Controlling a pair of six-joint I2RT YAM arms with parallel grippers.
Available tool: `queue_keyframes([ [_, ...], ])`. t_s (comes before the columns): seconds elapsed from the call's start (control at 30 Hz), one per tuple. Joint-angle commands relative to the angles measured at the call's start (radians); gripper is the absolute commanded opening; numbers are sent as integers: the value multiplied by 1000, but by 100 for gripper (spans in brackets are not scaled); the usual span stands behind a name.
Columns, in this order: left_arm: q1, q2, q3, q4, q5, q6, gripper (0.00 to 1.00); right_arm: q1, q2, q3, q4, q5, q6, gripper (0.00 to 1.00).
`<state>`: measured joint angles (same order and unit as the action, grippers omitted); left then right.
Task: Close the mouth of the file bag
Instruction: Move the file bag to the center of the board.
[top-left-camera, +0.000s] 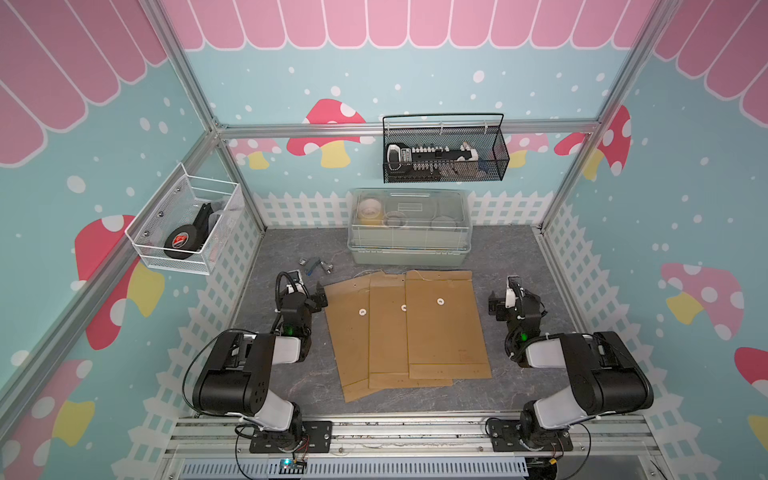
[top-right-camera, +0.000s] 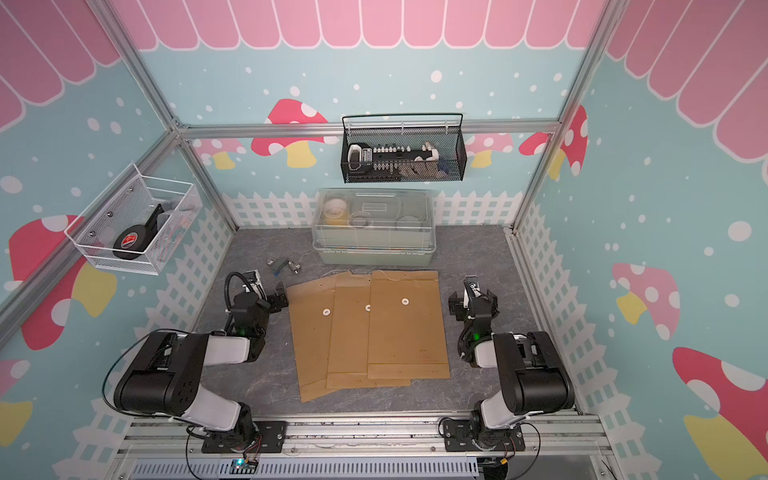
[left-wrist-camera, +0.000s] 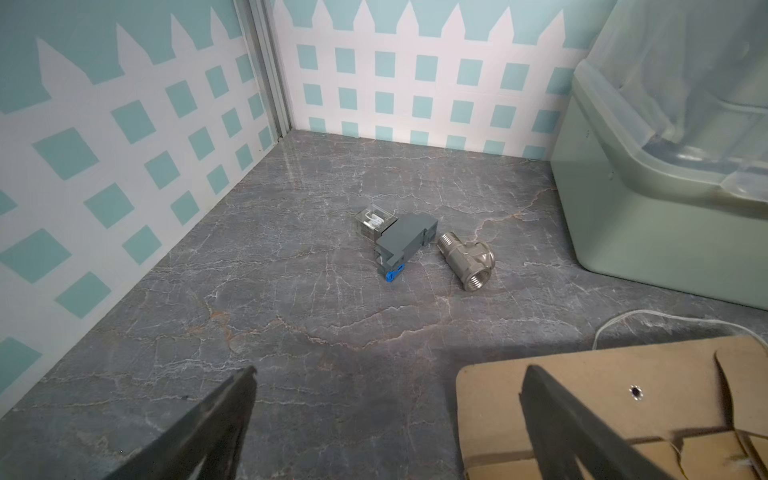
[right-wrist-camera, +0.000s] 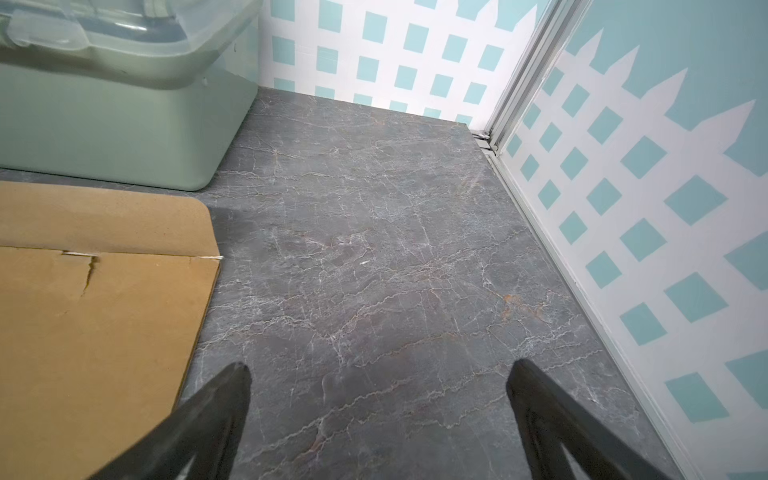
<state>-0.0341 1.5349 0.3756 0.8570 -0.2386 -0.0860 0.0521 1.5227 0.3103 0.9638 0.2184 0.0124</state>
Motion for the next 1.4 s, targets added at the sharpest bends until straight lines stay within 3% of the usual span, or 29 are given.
queue_keyframes([
  [0.0, 0, -5, 17, 11, 1, 14, 99, -3, -1, 20, 10, -8, 0, 99],
  [1.13, -2, -21, 11, 18, 28, 32, 99, -12, -10, 26, -6, -21, 5, 99],
  [1.2, -34, -85, 28, -70, 20, 68, 99, 8, -57, 52, -91, 38, 5, 99],
  [1.3, -121, -172, 89, -256, -128, 97, 99, 42, -164, 189, -418, 135, 17, 99],
  [1.37, -167, -223, 117, -353, -243, 53, 99, 69, -216, 241, -522, 204, 58, 99],
])
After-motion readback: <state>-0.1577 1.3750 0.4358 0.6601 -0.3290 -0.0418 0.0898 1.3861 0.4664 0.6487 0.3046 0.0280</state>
